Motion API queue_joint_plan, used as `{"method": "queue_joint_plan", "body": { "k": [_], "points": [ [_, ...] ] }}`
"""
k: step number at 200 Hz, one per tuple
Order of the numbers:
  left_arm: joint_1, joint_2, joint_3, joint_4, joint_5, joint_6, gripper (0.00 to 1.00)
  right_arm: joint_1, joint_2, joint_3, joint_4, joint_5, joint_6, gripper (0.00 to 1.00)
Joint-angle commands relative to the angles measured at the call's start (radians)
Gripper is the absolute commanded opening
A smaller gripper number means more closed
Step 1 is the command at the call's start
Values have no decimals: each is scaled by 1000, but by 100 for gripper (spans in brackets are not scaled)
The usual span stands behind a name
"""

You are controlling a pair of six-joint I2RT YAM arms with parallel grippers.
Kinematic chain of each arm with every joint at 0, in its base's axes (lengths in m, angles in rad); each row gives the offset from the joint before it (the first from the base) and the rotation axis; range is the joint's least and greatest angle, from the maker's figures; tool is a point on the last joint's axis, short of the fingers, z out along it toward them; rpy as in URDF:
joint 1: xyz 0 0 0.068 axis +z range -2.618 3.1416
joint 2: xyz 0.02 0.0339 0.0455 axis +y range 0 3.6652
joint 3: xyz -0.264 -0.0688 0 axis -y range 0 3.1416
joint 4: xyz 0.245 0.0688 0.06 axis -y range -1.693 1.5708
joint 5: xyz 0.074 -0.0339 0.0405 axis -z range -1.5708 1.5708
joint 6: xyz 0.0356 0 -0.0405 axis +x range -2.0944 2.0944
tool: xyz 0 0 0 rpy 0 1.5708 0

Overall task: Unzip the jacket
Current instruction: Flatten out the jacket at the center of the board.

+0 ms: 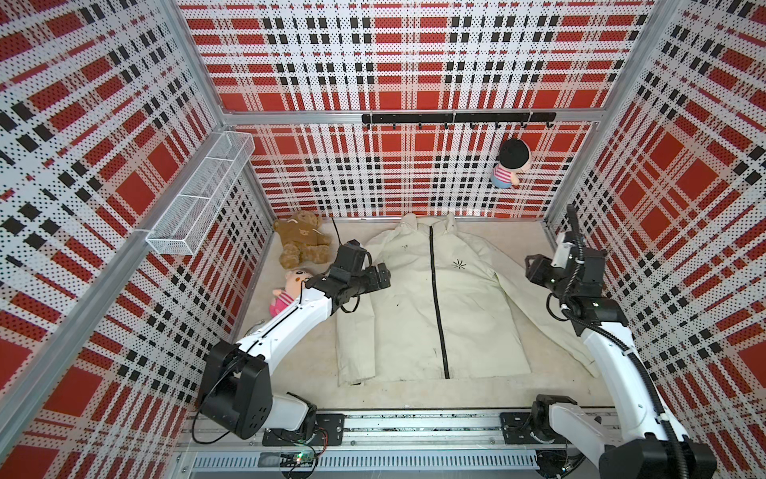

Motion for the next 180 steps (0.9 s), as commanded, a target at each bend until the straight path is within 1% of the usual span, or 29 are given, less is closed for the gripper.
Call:
{"method": "queue_joint_plan", "body": {
  "k": [1,24,30,40,56,71,77,82,114,125,148,159,169,180],
  "points": [
    [-19,-4,-64,-94,-117,-73,98,118,41,-33,-13,37,12,52],
    [-59,47,-87,-155,-206,-131,98,237,104,-75,12,58,26,56],
    [-73,65,-88,-161,-221,-139,98,259,123,-87,22,60,29,63],
    [-91,95,-85,-187,-247,-150,98,298,156,-97,27,70,36,63],
    [-123,132,-83,-200,-259,-162,98,358,199,-111,46,77,37,64],
    [-132,144,-99,-186,-252,-190,98,396,229,-120,60,79,43,66],
    [-133,143,-107,-180,-250,-203,98,405,236,-124,68,74,45,71],
    [-135,139,-114,-176,-252,-214,98,412,240,-126,70,71,48,72],
    [-134,98,-143,-195,-266,-239,98,427,253,-146,102,46,52,69],
    [-135,79,-155,-207,-269,-246,100,430,260,-145,106,28,49,68],
    [-136,58,-182,-212,-250,-249,88,450,275,-134,101,21,39,66],
    [-141,56,-191,-213,-240,-249,84,461,285,-125,98,22,35,65],
    [-150,54,-195,-213,-238,-253,84,469,295,-119,96,21,32,65],
    [-167,52,-193,-213,-237,-260,88,477,308,-112,95,17,28,64]
  ]
}}
